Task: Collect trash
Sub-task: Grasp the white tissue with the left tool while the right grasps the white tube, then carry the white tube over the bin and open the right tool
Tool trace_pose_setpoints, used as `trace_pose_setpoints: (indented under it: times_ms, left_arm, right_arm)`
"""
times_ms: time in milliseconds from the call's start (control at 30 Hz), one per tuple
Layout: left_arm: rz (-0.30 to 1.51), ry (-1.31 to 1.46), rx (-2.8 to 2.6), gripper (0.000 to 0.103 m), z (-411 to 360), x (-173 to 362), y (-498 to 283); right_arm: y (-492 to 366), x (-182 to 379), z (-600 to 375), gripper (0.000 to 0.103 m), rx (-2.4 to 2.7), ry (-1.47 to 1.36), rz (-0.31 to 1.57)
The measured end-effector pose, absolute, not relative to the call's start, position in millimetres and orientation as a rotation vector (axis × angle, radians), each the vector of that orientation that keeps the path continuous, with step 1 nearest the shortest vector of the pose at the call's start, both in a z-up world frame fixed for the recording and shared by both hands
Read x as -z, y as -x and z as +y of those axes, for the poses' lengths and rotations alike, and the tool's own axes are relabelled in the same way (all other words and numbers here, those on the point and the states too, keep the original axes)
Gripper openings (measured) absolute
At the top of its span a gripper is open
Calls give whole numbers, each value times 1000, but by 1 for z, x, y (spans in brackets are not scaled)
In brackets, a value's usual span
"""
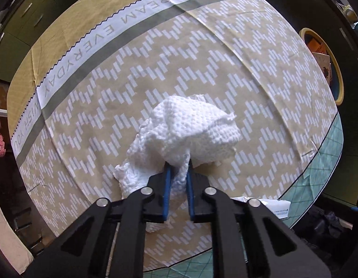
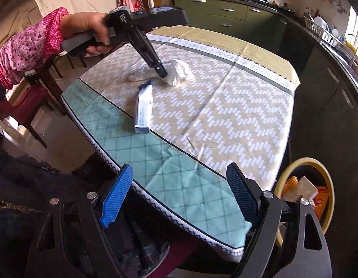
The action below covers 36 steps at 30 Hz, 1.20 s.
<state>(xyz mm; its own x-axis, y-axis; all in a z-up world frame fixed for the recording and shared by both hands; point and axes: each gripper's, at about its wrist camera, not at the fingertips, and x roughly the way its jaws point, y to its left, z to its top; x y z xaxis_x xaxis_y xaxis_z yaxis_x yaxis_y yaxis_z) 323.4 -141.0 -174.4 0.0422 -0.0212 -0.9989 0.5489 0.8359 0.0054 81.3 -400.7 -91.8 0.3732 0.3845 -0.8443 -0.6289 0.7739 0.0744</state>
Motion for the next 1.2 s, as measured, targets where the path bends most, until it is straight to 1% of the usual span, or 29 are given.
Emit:
trace_pose_setpoints:
  times_ms: [67,100,167,200,233,300,400,500,567,600,633,700,733,767,800,833,867,1067,1200]
  left_arm:
    - [1422,-398,467,7,-131,162,-321]
    - [1379,-382,461,7,-125,153,-318]
    - [1293,-351,446,7,-113,135,-308]
    - [1251,-337,440,7,-107,127,-300]
    - [1212,-332,433,7,-103,118,-293]
    - [1151,-315,426,7,-94,107,-274]
    - [1109,-321,402,7,-86,103,-249]
    - [1113,-293,435,7,-77,106,-223]
    - [1106,-279,438,7,-77,106,-210]
    - [1101,-276,441,7,-77,108,-203]
    - [1093,-268,443,7,-75,106,-197]
    - [1072,-259,442,7,-70,103,-186]
    - [1060,-261,436,7,-69,102,-180]
    - [1049,-263,428,7,-68,101,-175]
    - [1040,-263,423,7,-67,101,-171]
    - [1034,-263,422,7,-66,100,-167]
    - [1028,-261,422,7,-65,100,-163]
    - [984,-252,417,8,-68,94,-148]
    - [956,-264,441,8,-83,91,-141]
  right_arm:
    - [-85,98,-385,82,-694,243,966]
    - [-88,102,-377,80,-711,227,953]
    - [-93,110,-359,73,-742,218,932]
    - [-96,114,-349,65,-758,218,933]
    - [-100,120,-340,61,-772,222,936]
    - [-107,129,-323,60,-780,255,951]
    - [-114,138,-303,57,-798,295,967]
    - [-119,145,-289,56,-783,337,986]
    - [-122,151,-285,48,-781,337,1006]
    - [-124,154,-283,43,-780,335,1017]
    - [-125,157,-281,41,-774,342,1025]
    - [-128,162,-279,41,-757,347,1037]
    - [-129,164,-279,38,-753,345,1042]
    - [-130,165,-280,33,-752,338,1047]
    - [-132,166,-281,15,-748,326,1048]
    - [-131,166,-283,9,-740,314,1043]
    - [-132,165,-284,6,-731,315,1035]
    - [-126,145,-312,5,-709,237,980]
    - [-118,126,-360,5,-618,150,928]
